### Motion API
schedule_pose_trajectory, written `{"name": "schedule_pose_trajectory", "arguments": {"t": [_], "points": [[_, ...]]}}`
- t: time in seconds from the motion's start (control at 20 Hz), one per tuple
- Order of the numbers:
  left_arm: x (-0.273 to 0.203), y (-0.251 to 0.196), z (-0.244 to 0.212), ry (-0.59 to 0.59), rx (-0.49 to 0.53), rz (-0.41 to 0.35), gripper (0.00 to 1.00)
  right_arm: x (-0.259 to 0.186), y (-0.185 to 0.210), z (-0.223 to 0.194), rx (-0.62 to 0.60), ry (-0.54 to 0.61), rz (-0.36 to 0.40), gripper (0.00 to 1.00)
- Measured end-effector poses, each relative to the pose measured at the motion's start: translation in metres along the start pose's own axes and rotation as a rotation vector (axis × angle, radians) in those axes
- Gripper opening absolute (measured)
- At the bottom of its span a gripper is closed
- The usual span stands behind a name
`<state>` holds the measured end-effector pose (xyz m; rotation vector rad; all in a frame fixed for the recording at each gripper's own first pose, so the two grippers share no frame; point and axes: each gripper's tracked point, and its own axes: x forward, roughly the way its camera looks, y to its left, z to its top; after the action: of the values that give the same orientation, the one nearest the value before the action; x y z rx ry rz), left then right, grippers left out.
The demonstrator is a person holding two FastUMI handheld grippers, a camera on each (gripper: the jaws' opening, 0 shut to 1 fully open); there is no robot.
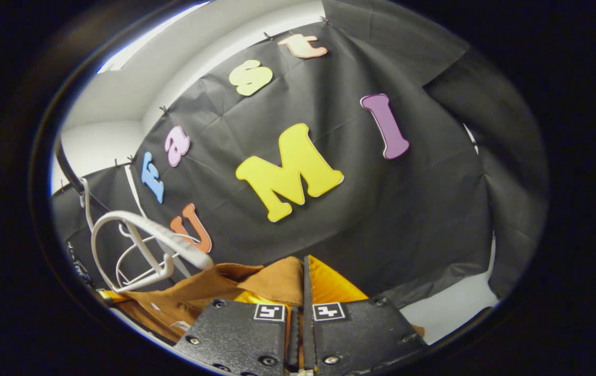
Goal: Grasp the clothes on the hanger with both hands and then place them into the laundry hamper below.
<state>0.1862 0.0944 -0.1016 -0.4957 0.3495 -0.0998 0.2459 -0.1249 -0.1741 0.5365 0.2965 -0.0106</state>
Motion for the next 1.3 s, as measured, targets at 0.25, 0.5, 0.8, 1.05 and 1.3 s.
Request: {"name": "schedule_pose_trajectory", "arguments": {"t": [0.25, 0.5, 0.8, 1.05, 1.3], "points": [[-0.011, 0.002, -0.024, 0.038, 0.044, 0.012, 0.07, -0.015, -0.015, -0.021, -0.031, 0.041, -0.038, 0.06], [-0.03, 0.0, -0.031, 0.027, 0.068, 0.003, 0.02, -0.039, -0.021, -0.047, -0.079, 0.085, -0.052, 0.06], [-0.047, -0.028, -0.038, 0.006, 0.086, -0.059, 0.07, -0.076, 0.0, -0.055, -0.179, 0.092, -0.021, 0.06], [-0.062, -0.07, -0.043, 0.015, 0.122, -0.148, 0.07, -0.101, 0.048, -0.054, -0.239, 0.093, 0.08, 0.06], [-0.083, -0.122, -0.039, 0.017, 0.184, -0.274, 0.07, -0.126, 0.107, -0.053, -0.27, 0.102, 0.217, 0.06]]}}
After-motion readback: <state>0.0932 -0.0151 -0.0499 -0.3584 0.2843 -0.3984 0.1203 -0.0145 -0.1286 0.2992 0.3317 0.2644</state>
